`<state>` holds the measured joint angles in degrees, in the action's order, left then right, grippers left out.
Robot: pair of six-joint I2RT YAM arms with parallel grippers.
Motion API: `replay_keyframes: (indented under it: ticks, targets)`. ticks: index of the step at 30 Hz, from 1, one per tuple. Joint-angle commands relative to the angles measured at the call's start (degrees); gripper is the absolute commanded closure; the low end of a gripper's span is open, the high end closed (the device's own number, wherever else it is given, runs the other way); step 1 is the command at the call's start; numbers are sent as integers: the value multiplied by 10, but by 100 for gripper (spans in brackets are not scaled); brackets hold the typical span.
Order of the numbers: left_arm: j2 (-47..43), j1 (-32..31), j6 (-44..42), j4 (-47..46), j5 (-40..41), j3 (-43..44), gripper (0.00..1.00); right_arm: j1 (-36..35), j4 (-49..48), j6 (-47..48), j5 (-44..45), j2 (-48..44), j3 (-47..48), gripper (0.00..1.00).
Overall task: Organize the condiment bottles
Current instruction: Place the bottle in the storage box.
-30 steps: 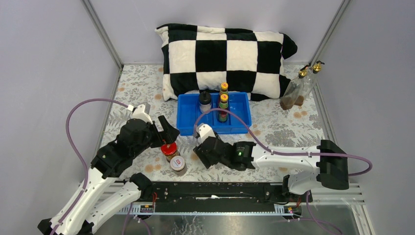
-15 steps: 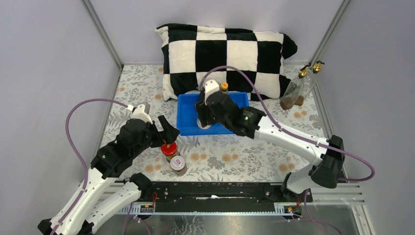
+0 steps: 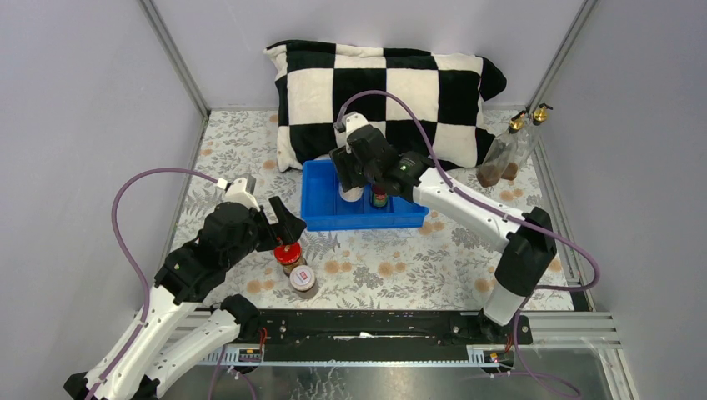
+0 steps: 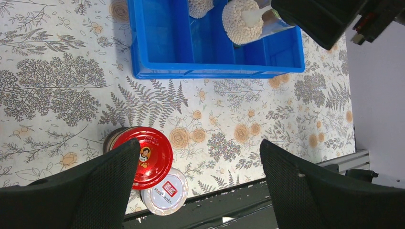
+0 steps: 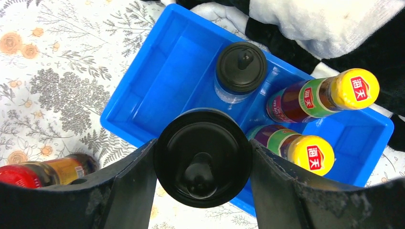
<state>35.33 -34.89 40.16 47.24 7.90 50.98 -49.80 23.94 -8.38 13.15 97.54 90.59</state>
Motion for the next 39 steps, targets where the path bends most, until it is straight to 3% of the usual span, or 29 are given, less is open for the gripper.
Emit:
replay_keyframes:
  ticks: [1,25,39]
  targets:
    - [1,-3,-5,-13,-4,2,1,18,-37,10,-26,11,19,38]
    - [-8,-3,-5,-13,-7,-2,1,36,-106,27,-51,109,-8,39]
    - [-8,-3,-7,-12,-10,3,1,39,-100,29,-60,142,-6,36]
